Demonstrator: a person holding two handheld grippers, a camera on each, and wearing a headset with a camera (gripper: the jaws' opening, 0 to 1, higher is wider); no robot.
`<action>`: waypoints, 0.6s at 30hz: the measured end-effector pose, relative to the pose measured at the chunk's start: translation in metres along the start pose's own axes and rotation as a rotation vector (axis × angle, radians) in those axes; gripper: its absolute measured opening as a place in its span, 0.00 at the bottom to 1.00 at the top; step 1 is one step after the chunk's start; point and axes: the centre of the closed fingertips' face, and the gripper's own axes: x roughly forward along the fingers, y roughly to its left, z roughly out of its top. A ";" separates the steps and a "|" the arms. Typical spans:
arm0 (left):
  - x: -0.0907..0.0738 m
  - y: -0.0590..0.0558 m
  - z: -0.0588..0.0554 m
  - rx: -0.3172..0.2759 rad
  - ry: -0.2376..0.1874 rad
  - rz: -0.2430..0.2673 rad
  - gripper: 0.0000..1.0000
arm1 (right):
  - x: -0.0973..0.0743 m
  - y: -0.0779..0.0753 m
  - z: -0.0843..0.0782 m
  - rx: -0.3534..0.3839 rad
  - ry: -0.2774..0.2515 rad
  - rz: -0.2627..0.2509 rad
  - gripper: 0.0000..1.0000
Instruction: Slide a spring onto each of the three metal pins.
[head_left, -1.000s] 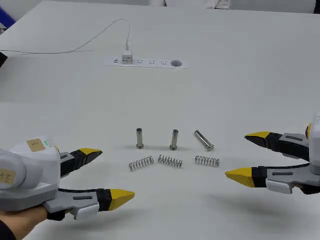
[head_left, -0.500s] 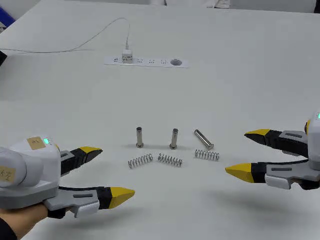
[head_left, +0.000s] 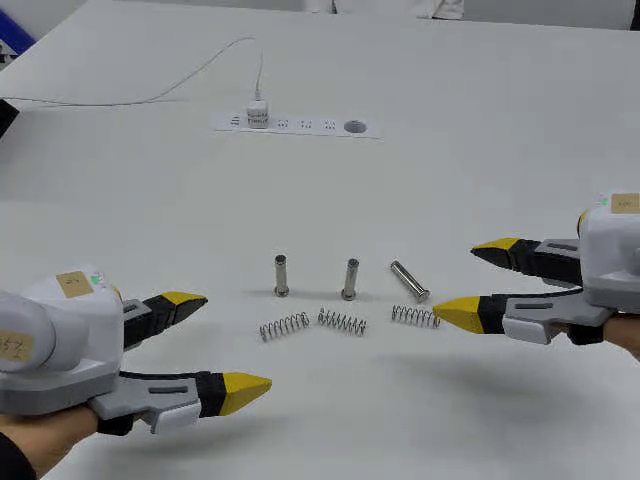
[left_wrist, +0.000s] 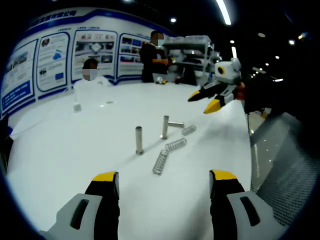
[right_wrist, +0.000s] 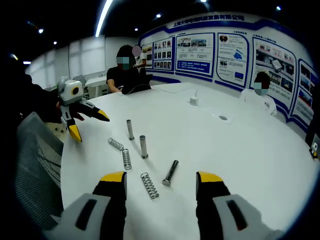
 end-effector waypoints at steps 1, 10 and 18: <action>0.000 0.000 0.000 0.001 0.000 0.000 0.75 | 0.001 -0.001 0.001 0.000 0.000 0.000 0.56; 0.000 0.000 0.000 0.002 0.001 -0.002 0.74 | 0.016 -0.013 0.004 0.027 0.026 -0.034 0.48; 0.001 0.000 -0.001 0.002 0.005 -0.002 0.74 | 0.029 -0.017 0.005 0.030 0.064 -0.056 0.43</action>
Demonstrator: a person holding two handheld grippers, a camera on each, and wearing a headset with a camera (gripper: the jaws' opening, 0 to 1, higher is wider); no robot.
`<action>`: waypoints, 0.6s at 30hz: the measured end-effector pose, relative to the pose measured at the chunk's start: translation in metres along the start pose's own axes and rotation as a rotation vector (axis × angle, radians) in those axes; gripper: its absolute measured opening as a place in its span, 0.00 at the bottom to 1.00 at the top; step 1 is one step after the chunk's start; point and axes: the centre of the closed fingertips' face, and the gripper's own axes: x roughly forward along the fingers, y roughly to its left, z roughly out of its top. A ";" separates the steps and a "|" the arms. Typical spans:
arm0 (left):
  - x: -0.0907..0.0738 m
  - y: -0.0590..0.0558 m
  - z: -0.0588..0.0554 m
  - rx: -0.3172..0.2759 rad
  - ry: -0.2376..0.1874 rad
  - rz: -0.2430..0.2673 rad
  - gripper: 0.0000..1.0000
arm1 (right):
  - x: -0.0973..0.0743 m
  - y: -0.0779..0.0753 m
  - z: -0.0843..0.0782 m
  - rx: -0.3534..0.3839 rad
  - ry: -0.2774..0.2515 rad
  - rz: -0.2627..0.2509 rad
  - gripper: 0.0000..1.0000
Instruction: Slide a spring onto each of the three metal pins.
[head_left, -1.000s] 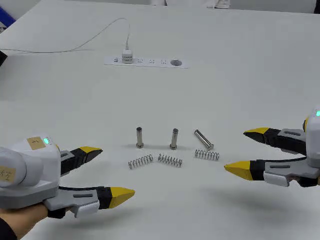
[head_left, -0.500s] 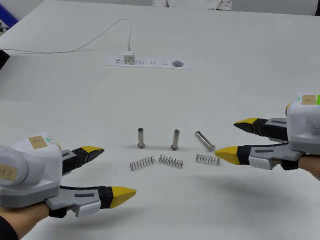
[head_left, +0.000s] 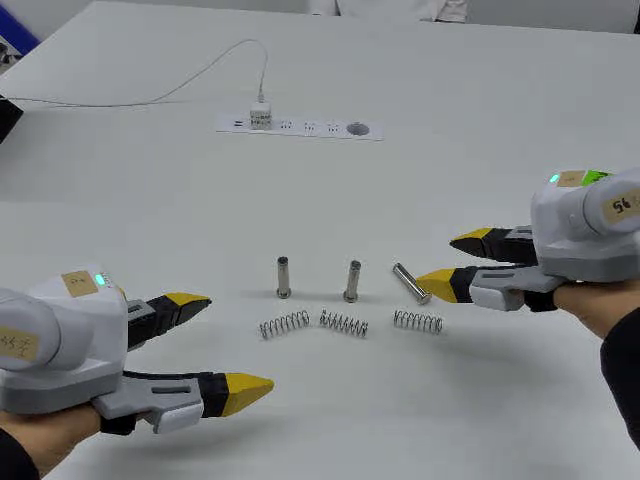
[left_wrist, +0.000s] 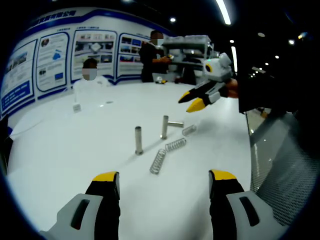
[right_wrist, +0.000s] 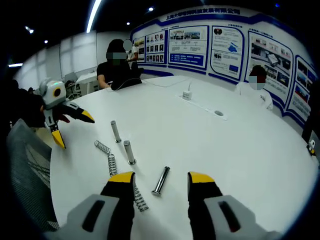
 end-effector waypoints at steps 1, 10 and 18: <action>0.000 0.000 0.000 0.001 0.000 0.000 0.74 | 0.002 -0.002 0.000 0.002 0.009 -0.009 0.42; 0.001 0.000 -0.002 -0.001 0.004 -0.001 0.73 | 0.020 -0.010 -0.006 0.040 0.066 -0.043 0.35; 0.001 0.000 -0.002 -0.001 0.006 -0.001 0.73 | 0.033 -0.009 -0.012 0.072 0.112 -0.050 0.27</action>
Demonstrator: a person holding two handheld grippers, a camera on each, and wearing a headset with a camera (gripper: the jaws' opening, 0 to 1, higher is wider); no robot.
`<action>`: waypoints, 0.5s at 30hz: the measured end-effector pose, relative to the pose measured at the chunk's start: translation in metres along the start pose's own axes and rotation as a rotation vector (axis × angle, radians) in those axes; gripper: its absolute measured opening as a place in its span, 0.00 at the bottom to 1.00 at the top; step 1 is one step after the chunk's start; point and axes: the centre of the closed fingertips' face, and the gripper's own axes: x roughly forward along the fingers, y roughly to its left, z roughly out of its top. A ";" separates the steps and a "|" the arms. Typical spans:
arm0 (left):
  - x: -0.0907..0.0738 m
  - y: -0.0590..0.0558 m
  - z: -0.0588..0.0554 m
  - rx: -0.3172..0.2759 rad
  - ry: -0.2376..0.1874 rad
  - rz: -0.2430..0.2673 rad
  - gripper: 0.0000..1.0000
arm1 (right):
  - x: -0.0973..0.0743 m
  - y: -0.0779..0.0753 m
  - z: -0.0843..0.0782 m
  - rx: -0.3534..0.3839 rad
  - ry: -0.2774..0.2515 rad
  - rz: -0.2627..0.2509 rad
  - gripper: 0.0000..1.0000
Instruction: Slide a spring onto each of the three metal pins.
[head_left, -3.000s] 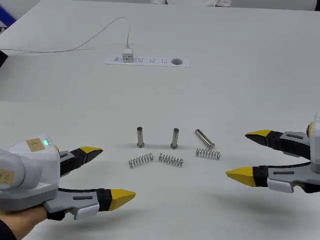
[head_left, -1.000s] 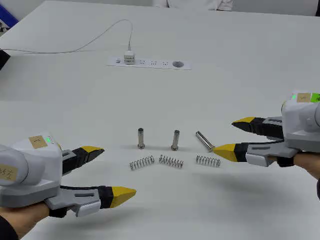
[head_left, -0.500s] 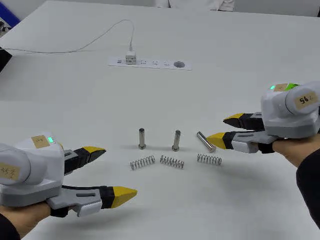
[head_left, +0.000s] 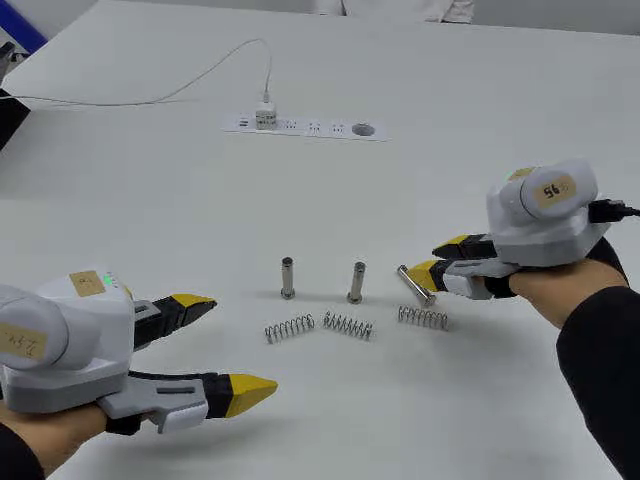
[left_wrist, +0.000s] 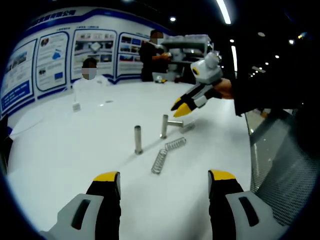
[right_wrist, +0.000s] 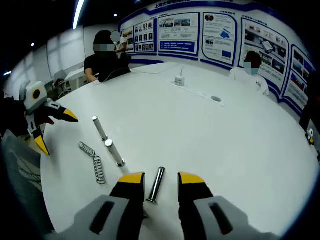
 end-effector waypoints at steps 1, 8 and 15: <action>0.000 0.000 0.000 0.000 0.000 0.000 0.72 | 0.002 0.000 0.000 0.002 0.005 -0.004 0.27; 0.000 -0.002 -0.001 0.001 0.003 0.000 0.72 | 0.012 0.000 -0.001 0.028 0.040 -0.013 0.23; 0.000 -0.001 -0.002 0.000 0.006 0.001 0.71 | 0.020 0.000 -0.005 0.047 0.079 -0.027 0.18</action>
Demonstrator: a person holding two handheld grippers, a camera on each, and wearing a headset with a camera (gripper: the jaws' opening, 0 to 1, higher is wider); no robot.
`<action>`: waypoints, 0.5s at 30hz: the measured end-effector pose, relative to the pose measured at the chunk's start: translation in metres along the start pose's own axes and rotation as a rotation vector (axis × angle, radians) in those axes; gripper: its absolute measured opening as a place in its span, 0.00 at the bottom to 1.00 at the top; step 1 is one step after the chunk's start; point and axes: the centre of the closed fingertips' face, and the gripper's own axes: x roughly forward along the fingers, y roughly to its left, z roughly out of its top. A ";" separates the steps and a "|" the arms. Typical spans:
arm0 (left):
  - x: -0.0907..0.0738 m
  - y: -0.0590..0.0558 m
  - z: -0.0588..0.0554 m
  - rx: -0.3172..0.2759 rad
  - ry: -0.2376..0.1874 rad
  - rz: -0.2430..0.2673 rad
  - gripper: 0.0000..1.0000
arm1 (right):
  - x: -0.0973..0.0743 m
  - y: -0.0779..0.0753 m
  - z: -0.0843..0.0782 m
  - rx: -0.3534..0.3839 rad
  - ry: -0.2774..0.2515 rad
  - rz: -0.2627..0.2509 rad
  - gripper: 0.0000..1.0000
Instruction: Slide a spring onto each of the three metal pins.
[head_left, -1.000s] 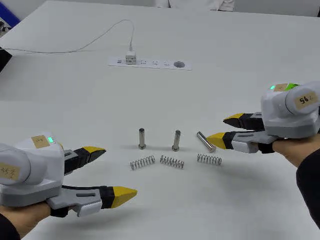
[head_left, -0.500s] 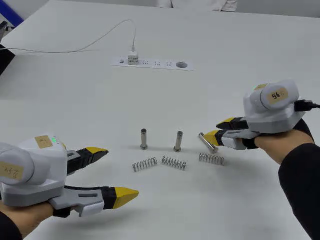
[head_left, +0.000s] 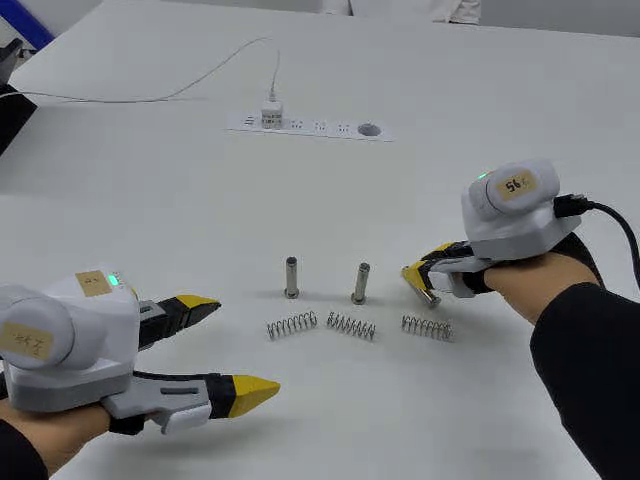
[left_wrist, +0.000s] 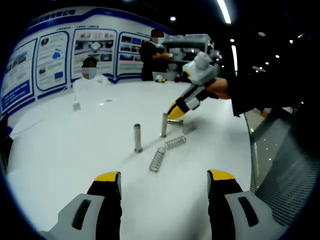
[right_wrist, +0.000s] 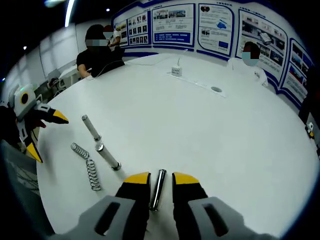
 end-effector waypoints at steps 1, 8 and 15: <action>0.000 0.000 0.000 0.000 0.000 -0.001 0.71 | 0.001 0.000 0.000 0.003 0.003 0.001 0.17; 0.001 0.001 -0.001 -0.002 0.000 -0.002 0.70 | 0.008 0.000 -0.003 0.014 0.026 0.000 0.14; 0.001 0.001 -0.002 -0.007 0.001 -0.002 0.69 | 0.012 -0.002 -0.005 0.030 0.043 0.002 0.12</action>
